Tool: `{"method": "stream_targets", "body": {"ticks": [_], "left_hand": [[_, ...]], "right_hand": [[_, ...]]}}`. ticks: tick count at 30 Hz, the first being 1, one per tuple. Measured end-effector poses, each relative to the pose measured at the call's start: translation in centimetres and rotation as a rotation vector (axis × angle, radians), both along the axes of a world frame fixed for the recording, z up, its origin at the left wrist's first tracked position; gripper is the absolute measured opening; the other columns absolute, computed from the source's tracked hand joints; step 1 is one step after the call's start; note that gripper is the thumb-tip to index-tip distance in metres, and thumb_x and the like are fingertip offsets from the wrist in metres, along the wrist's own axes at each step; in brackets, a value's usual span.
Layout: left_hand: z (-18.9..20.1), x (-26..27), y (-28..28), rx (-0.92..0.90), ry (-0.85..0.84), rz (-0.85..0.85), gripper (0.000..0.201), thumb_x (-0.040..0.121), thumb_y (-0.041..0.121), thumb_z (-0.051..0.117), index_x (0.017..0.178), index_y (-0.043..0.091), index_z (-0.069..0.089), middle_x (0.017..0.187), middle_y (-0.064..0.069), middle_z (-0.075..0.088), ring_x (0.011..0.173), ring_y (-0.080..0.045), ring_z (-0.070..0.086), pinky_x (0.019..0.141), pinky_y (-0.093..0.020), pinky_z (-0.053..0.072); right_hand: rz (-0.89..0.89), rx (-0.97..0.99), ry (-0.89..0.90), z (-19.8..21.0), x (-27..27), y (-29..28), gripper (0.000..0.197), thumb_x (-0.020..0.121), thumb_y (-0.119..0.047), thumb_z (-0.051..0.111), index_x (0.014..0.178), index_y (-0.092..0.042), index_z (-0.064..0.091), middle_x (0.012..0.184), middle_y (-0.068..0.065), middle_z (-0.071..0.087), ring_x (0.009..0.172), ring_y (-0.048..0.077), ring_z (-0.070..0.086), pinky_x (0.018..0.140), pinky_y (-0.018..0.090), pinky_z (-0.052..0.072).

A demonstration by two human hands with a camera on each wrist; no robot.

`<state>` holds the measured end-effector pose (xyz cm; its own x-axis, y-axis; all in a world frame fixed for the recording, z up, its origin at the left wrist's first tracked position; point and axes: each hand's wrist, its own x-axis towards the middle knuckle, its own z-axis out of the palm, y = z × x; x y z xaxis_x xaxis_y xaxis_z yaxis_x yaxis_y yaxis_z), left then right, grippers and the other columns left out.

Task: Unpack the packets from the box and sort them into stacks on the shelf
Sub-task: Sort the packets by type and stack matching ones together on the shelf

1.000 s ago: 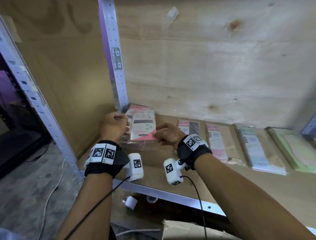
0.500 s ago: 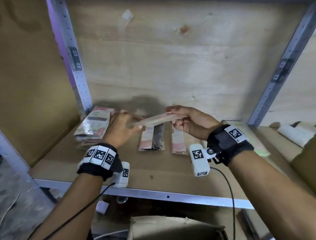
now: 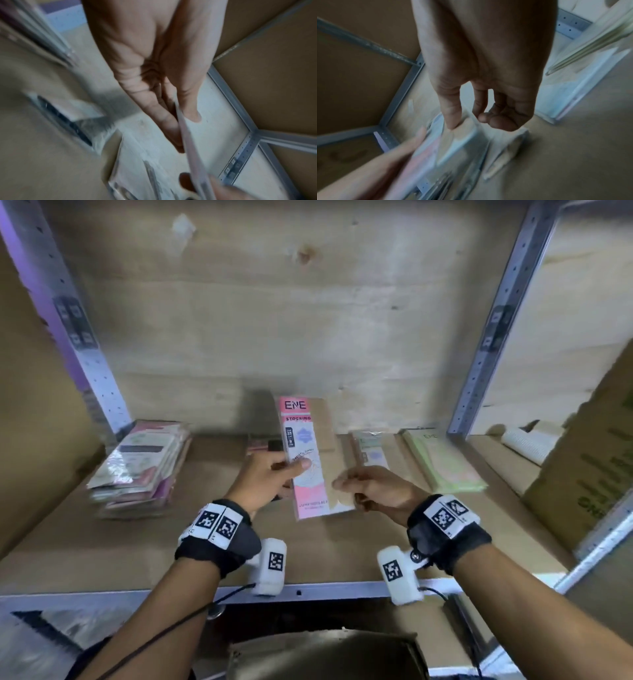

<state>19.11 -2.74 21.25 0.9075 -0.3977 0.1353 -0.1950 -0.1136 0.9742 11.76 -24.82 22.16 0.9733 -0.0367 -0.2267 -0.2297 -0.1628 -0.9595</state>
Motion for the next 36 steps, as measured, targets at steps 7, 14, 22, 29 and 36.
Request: {"method": "stream_targets", "body": {"ticks": [7,14,22,29,36], "left_hand": [[-1.0,0.0,-2.6,-0.161,0.248,-0.019,0.032,0.103,0.041,0.05,0.111,0.016,0.068,0.099,-0.002,0.08,0.087,-0.019,0.077,0.067,-0.028,0.062],[0.4,2.0,-2.6,-0.257,0.237,0.124,0.028,0.098,0.045,0.058,0.099,0.02,0.07,0.094,-0.003,0.079,0.084,-0.016,0.076,0.07,-0.032,0.062],[-0.7,4.2,-0.7,-0.111,0.133,0.244,0.033,0.094,0.037,0.068,0.107,0.007,0.072,0.066,-0.008,0.07,0.05,-0.02,0.057,0.041,-0.02,0.044],[-2.1,4.8,0.3,0.087,0.106,0.059,0.034,0.091,0.037,0.071,0.098,0.004,0.076,0.087,-0.024,0.076,0.052,-0.021,0.058,0.044,-0.022,0.048],[-2.5,4.8,2.0,0.211,0.146,-0.037,0.01,0.094,0.019,0.069,0.095,0.015,0.078,0.084,-0.016,0.077,0.063,-0.021,0.063,0.056,-0.029,0.049]], "right_hand": [[0.0,0.356,-0.033,-2.0,-0.4,-1.3,0.005,0.094,-0.006,0.061,0.091,-0.007,0.065,0.097,0.013,0.072,0.084,0.022,0.07,0.061,0.029,0.058],[0.081,0.264,-0.059,-1.2,-0.9,-2.7,0.025,0.089,0.007,0.053,0.1,-0.009,0.069,0.097,0.014,0.072,0.08,0.024,0.07,0.068,0.031,0.057],[0.066,-0.006,-0.013,-1.9,-1.8,-4.6,0.041,0.072,-0.027,0.071,0.105,-0.003,0.07,0.104,0.015,0.073,0.095,0.031,0.069,0.086,0.04,0.05],[0.117,-0.08,-0.02,-1.5,-2.4,-4.8,0.051,0.071,-0.052,0.08,0.106,-0.015,0.072,0.113,0.02,0.071,0.098,0.038,0.065,0.082,0.044,0.04],[0.178,-0.101,-0.035,-1.7,-2.8,-4.6,0.033,0.084,-0.031,0.075,0.109,-0.01,0.07,0.117,0.034,0.062,0.092,0.034,0.058,0.081,0.046,0.038]]}}
